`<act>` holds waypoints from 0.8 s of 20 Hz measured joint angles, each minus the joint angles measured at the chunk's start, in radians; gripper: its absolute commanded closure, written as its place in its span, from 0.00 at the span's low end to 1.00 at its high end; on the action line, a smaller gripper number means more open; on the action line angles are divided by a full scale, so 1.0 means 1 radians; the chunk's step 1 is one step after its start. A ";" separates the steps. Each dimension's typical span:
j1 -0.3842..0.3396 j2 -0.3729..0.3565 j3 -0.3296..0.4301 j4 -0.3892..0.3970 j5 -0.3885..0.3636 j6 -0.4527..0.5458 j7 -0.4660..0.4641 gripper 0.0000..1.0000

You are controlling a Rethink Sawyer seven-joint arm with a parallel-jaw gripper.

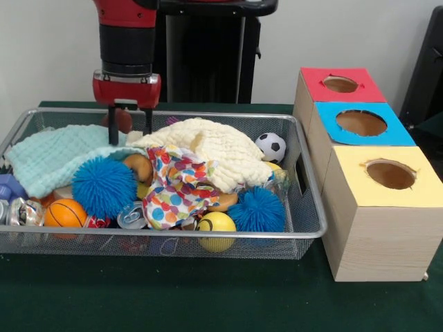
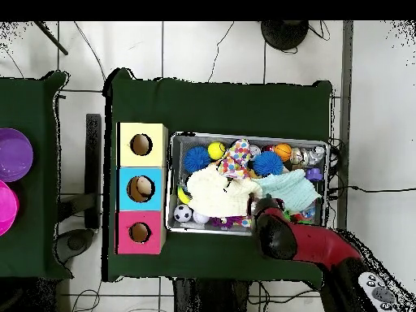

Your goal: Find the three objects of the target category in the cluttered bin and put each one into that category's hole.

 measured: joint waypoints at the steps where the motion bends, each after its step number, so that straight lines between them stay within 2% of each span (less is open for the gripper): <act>1: 0.000 0.006 -0.002 0.000 -0.006 -0.012 0.000 0.00; 9: 0.036 0.057 -0.067 -0.009 -0.041 -0.116 0.000 0.00; 10: 0.053 0.057 -0.087 -0.010 -0.041 -0.131 0.000 1.00; 16: 0.061 0.056 -0.096 -0.010 -0.042 -0.132 0.000 1.00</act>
